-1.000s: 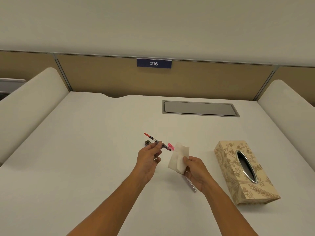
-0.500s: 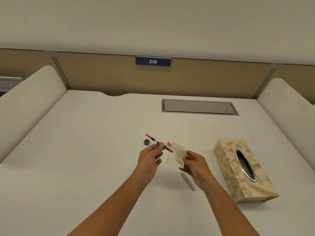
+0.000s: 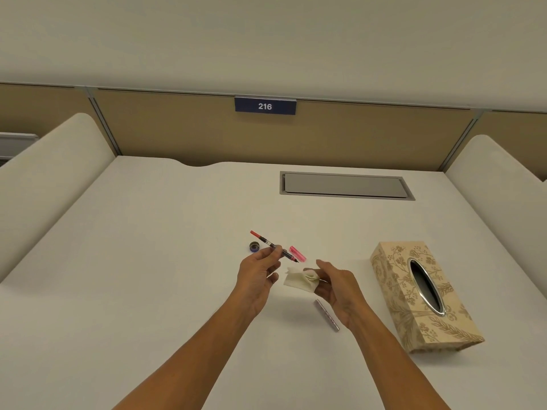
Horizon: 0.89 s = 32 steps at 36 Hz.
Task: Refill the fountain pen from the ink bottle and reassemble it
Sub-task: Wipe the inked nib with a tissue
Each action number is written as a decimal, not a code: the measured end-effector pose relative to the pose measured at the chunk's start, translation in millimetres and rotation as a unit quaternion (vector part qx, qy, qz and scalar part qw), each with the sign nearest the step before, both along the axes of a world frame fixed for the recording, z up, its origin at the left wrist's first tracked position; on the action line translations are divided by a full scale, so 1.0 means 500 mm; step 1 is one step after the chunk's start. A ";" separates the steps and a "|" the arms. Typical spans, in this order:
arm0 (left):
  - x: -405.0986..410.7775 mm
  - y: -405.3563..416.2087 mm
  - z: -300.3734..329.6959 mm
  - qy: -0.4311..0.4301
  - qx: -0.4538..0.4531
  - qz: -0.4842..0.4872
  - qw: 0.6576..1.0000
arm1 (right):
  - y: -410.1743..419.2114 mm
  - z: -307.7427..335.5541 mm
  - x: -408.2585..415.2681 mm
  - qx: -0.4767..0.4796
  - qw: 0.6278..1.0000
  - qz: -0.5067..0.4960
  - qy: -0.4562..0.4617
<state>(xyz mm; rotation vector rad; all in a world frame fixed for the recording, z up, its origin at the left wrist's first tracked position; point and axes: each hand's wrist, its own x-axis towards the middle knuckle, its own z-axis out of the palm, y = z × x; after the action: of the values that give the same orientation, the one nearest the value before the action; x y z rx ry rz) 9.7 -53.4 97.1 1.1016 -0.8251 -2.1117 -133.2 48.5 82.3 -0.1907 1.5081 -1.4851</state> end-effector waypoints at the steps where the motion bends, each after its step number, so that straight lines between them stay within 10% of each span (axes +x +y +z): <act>1: -0.001 -0.001 0.000 -0.001 0.000 0.001 1.000 | -0.001 0.000 0.000 0.004 1.000 0.005 0.010; 32: -0.018 0.015 -0.026 -0.095 -0.059 -0.030 0.993 | 0.006 0.010 0.009 -0.008 0.998 0.036 0.058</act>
<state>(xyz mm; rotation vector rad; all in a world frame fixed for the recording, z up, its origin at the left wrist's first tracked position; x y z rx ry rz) 0.8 -46.0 83.9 1.2417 -1.0702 -2.0006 -128.6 51.4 87.0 -0.3412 1.5651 -1.4502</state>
